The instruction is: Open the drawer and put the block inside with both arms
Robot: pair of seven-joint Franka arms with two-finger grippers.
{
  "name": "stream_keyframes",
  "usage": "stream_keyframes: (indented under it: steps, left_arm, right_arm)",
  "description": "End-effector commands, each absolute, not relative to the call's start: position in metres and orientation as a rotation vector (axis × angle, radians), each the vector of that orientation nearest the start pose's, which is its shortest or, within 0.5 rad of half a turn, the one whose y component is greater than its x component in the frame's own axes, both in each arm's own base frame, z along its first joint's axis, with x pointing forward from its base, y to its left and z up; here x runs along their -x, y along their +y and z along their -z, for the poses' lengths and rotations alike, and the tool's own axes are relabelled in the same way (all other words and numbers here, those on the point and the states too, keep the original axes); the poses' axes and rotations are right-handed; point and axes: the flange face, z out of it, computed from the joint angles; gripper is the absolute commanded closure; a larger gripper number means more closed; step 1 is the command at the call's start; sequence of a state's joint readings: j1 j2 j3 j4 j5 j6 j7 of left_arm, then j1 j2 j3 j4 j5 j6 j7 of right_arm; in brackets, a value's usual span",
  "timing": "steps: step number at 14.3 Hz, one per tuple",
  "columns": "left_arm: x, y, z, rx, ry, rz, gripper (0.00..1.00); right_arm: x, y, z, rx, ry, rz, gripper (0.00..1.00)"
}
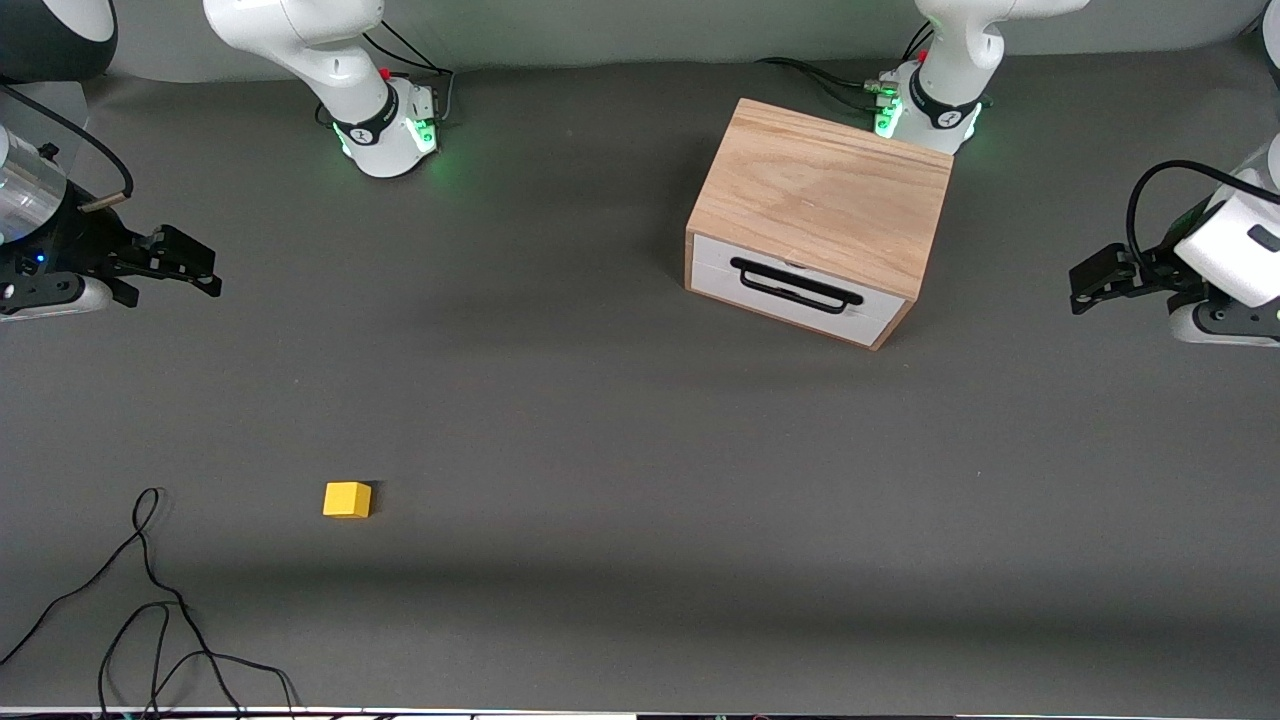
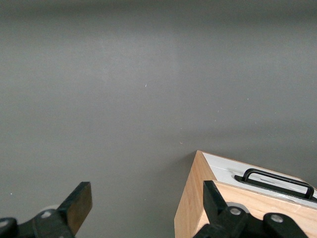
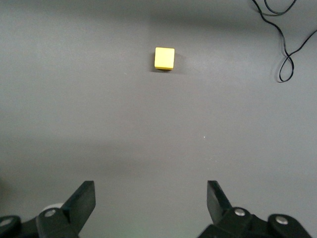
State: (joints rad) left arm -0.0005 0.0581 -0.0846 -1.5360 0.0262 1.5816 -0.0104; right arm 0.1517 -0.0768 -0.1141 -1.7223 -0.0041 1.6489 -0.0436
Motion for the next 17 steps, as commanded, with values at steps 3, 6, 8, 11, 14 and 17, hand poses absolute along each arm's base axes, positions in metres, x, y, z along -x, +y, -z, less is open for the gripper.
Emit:
stream_keyframes:
  steps: [3,6,8,11,14,17]
  left_arm:
    - [-0.568,-0.047,-0.611,3.116,0.127,-0.027,0.0]
    - [-0.568,-0.046,-0.61,3.114,0.125,-0.029,0.0]
    - [-0.568,-0.047,-0.61,3.116,0.127,-0.027,0.0]
    - [-0.568,-0.046,-0.61,3.116,0.125,-0.027,0.0]
    - [-0.568,-0.047,-0.608,3.116,0.13,-0.034,0.0]
    - [-0.569,-0.046,-0.598,3.114,0.127,-0.077,0.0]
  right_arm:
    - [-0.539,0.017,-0.605,3.141,-0.115,0.016,0.0]
    - [-0.54,0.02,-0.601,3.141,-0.124,0.004,0.0]
    - [-0.541,0.021,-0.6,3.14,-0.122,0.011,0.0]
    - [-0.54,0.02,-0.597,3.14,-0.117,0.002,0.0]
    - [-0.543,0.021,-0.595,3.14,-0.122,0.009,0.0]
    - [-0.554,0.022,-0.577,3.144,-0.122,-0.003,0.0]
